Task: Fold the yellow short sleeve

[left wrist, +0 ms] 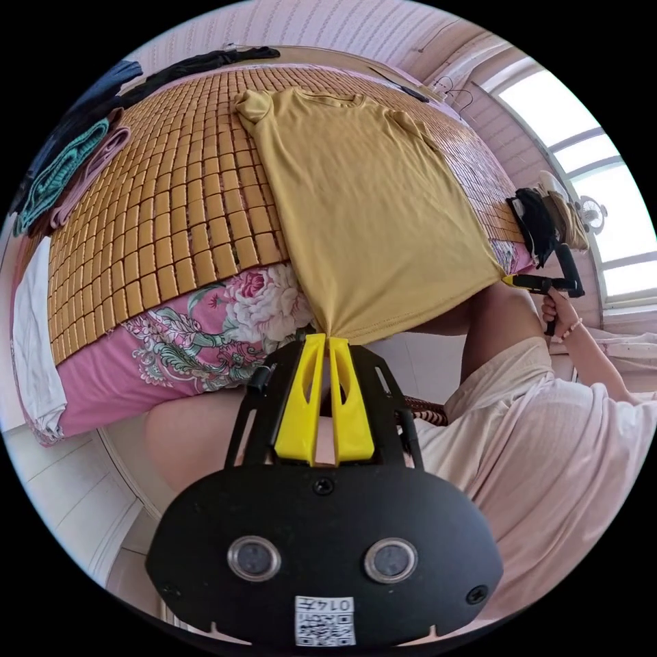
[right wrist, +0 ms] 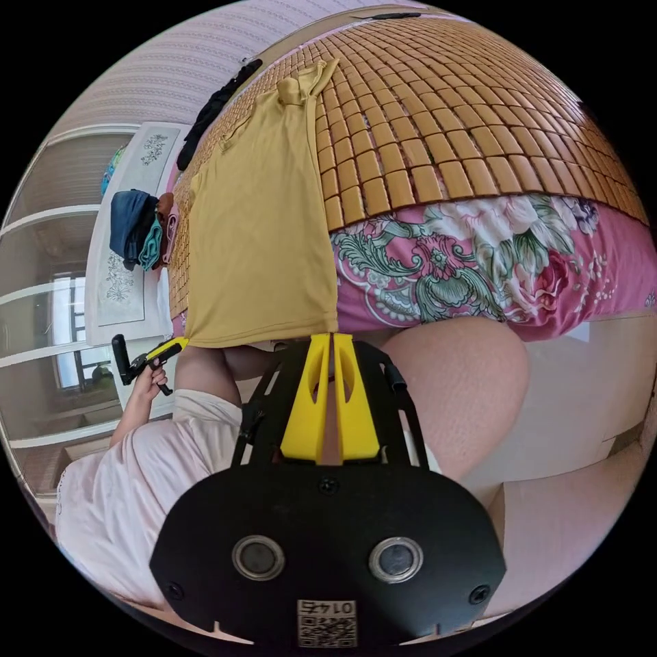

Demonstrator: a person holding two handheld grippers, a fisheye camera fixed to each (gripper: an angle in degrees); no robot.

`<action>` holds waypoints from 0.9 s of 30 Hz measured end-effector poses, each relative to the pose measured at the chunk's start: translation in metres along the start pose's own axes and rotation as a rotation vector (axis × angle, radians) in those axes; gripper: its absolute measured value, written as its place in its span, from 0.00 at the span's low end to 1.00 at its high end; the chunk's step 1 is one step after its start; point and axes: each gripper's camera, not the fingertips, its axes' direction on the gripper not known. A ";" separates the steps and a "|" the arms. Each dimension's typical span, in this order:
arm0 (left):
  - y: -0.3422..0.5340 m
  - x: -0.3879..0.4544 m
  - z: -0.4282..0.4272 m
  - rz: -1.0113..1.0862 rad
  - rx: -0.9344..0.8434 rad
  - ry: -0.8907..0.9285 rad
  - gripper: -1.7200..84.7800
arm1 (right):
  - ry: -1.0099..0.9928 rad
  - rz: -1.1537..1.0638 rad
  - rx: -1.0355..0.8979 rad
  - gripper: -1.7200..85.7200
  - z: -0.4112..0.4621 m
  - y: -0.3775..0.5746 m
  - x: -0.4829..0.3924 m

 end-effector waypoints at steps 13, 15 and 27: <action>0.080 0.001 -0.046 0.010 0.135 -0.067 0.01 | 0.069 -0.085 0.249 0.02 -0.035 0.062 -0.025; 0.092 0.003 -0.057 0.047 0.173 -0.074 0.01 | 0.178 -0.107 0.386 0.02 -0.051 0.081 -0.038; 0.020 0.017 -0.051 0.185 0.301 0.068 0.01 | 0.192 -0.336 0.519 0.15 -0.058 -0.029 -0.096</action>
